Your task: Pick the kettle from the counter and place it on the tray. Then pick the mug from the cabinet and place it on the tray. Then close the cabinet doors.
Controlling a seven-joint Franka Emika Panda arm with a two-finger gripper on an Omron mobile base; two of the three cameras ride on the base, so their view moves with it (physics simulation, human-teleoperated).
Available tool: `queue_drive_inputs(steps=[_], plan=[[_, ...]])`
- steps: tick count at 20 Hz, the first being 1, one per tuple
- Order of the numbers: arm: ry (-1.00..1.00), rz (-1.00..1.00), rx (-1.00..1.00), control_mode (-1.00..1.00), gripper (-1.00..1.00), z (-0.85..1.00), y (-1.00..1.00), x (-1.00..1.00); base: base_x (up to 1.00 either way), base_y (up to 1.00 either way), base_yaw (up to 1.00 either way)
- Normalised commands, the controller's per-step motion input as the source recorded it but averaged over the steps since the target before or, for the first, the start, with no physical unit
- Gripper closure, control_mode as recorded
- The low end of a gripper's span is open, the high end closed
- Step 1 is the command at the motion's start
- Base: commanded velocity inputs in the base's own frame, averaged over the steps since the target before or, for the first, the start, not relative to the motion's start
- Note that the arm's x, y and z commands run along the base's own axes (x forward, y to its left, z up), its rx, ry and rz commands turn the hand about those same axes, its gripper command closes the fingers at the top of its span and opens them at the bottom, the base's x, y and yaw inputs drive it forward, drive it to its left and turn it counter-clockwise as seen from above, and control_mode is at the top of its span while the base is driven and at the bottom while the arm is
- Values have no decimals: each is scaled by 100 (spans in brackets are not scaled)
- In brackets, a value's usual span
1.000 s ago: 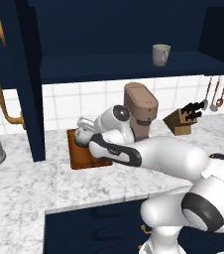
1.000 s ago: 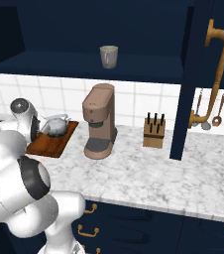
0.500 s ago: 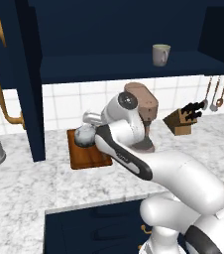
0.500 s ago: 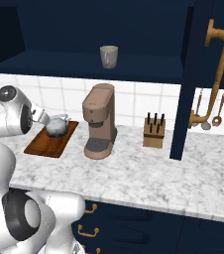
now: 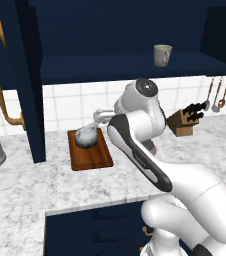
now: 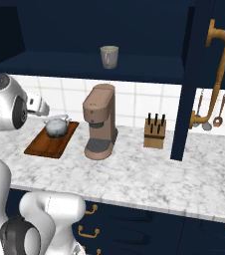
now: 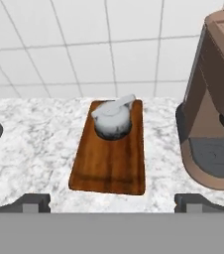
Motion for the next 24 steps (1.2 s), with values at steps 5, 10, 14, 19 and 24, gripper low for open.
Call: queue_drive_inputs(steps=[5,10,14,19,24], plan=[[-6,11,-14,-100,-100,40,-38,-42,0,0,0],[-9,0,-10,-100,-100,42,-41,-25,0,0,0],[-21,-1,-6,-100,-100,42,-48,-5,0,0,0],[-26,-7,2,-100,-100,51,-52,0,0,0,0],[-19,-21,11,-100,-100,56,-55,0,0,0,0]])
